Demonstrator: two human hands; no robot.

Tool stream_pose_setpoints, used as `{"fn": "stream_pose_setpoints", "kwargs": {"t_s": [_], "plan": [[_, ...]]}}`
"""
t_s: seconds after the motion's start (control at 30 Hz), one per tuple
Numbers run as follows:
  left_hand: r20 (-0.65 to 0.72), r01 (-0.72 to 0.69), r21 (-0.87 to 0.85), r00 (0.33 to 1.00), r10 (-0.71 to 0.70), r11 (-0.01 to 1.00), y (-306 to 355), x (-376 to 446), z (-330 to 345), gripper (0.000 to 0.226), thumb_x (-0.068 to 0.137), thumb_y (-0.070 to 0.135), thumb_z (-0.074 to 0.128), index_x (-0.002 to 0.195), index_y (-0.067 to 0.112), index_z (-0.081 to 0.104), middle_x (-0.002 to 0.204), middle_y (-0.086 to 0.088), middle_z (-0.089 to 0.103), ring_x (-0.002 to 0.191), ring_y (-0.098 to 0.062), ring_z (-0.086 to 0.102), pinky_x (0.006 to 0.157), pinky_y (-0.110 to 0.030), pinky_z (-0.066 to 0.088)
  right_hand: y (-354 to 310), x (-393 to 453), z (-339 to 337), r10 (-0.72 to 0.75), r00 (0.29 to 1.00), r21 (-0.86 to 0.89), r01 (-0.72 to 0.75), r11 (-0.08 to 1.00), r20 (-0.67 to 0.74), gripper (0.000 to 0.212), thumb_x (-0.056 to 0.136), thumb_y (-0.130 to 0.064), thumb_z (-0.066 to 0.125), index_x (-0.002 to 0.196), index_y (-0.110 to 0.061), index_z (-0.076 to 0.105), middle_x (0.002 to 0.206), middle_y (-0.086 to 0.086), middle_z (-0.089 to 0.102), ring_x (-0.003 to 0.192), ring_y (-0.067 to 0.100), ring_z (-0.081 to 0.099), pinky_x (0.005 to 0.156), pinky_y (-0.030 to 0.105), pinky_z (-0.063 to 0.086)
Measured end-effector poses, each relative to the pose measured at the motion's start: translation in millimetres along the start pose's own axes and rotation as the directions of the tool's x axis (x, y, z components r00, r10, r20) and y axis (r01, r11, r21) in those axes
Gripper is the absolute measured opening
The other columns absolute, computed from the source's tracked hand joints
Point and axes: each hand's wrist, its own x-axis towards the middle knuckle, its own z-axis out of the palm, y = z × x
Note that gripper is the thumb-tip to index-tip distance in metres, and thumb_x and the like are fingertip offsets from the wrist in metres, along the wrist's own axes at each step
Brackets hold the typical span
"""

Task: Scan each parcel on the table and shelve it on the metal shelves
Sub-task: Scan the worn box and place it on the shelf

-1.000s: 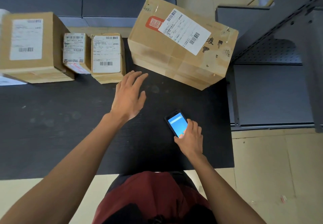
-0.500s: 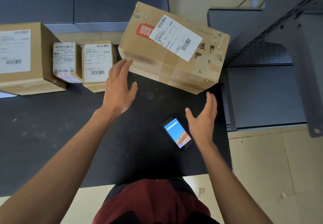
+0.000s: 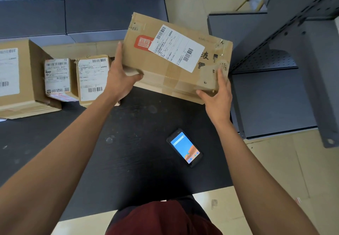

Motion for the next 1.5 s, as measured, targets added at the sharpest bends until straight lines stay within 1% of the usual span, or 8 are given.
{"fn": "stream_pose_setpoints", "kwargs": {"t_s": [0.1, 0.2, 0.47, 0.87, 1.0, 1.17, 1.33, 1.5], "plan": [[-0.025, -0.029, 0.018, 0.999, 0.029, 0.999, -3, -2, 1, 0.109, 0.085, 0.028, 0.082, 0.163, 0.037, 0.007, 0.148, 0.007, 0.045, 0.128, -0.006, 0.037, 0.104, -0.028, 0.031, 0, -2, -1, 0.012, 1.0, 0.035, -0.011, 0.999, -0.017, 0.099, 0.08, -0.019, 0.086, 0.16, -0.031, 0.028, 0.159, -0.003, 0.033, 0.137, 0.003, 0.03, 0.101, -0.001, 0.024], [-0.04, -0.069, 0.048, 0.997, 0.071, 0.996, -4, -10, -3, 0.109, 0.085, 0.03, 0.081, 0.163, 0.037, 0.006, 0.151, 0.004, 0.046, 0.128, -0.006, 0.038, 0.103, -0.026, 0.03, -3, -12, -4, 0.038, 0.999, 0.023, -0.037, 0.999, -0.036, 0.101, 0.079, -0.023, 0.087, 0.16, -0.033, 0.028, 0.16, -0.005, 0.033, 0.142, 0.005, 0.029, 0.111, 0.019, 0.026], [-0.002, -0.258, 0.08, 0.966, 0.259, 0.963, -3, -50, -21, 0.094, 0.09, 0.035, 0.076, 0.162, 0.038, 0.016, 0.154, 0.004, 0.043, 0.13, -0.005, 0.036, 0.108, -0.028, 0.031, -8, -68, -20, 0.07, 0.993, 0.039, -0.067, 0.997, -0.092, 0.1, 0.078, -0.028, 0.087, 0.159, -0.038, 0.028, 0.163, -0.004, 0.03, 0.151, 0.012, 0.025, 0.122, 0.034, 0.026], [0.045, -0.301, 0.049, 0.953, 0.299, 0.952, 19, -130, -4, 0.084, 0.089, 0.036, 0.076, 0.154, 0.052, 0.027, 0.149, 0.009, 0.042, 0.125, -0.003, 0.039, 0.11, -0.04, 0.041, 12, -157, -69, 0.164, 0.966, 0.085, -0.15, 0.985, -0.202, 0.097, 0.081, -0.027, 0.085, 0.158, -0.039, 0.029, 0.161, -0.009, 0.03, 0.146, 0.008, 0.027, 0.12, 0.036, 0.031], [0.076, -0.307, 0.043, 0.95, 0.303, 0.951, 42, -162, 16, 0.083, 0.089, 0.032, 0.077, 0.155, 0.049, 0.03, 0.152, 0.003, 0.042, 0.133, -0.012, 0.04, 0.114, -0.05, 0.041, 35, -188, -95, 0.203, 0.948, 0.096, -0.184, 0.978, -0.244, 0.097, 0.081, -0.031, 0.085, 0.157, -0.045, 0.026, 0.163, -0.012, 0.025, 0.144, 0.003, 0.022, 0.117, 0.031, 0.023], [0.134, -0.342, 0.077, 0.934, 0.33, 0.937, 69, -221, 56, 0.084, 0.089, 0.03, 0.077, 0.155, 0.05, 0.029, 0.154, 0.0, 0.039, 0.139, -0.02, 0.038, 0.114, -0.055, 0.04, 71, -237, -145, 0.266, 0.924, 0.156, -0.23, 0.961, -0.274, 0.096, 0.083, -0.03, 0.083, 0.158, -0.044, 0.026, 0.166, -0.009, 0.02, 0.153, 0.016, 0.019, 0.123, 0.049, 0.027], [0.169, -0.385, 0.069, 0.914, 0.369, 0.92, 87, -283, 109, 0.085, 0.088, 0.033, 0.078, 0.153, 0.054, 0.028, 0.15, 0.0, 0.042, 0.133, -0.013, 0.039, 0.113, -0.048, 0.041, 118, -291, -204, 0.269, 0.908, 0.208, -0.21, 0.955, -0.32, 0.094, 0.082, -0.022, 0.084, 0.158, -0.036, 0.031, 0.16, -0.011, 0.03, 0.147, 0.01, 0.028, 0.121, 0.038, 0.034], [0.236, -0.428, 0.022, 0.88, 0.411, 0.904, 108, -344, 170, 0.088, 0.086, 0.034, 0.079, 0.152, 0.059, 0.027, 0.144, 0.002, 0.045, 0.128, -0.015, 0.045, 0.111, -0.049, 0.045, 169, -346, -268, 0.302, 0.877, 0.235, -0.226, 0.945, -0.373, 0.094, 0.08, -0.02, 0.086, 0.158, -0.03, 0.034, 0.162, 0.001, 0.031, 0.15, 0.016, 0.029, 0.123, 0.044, 0.031]]}}
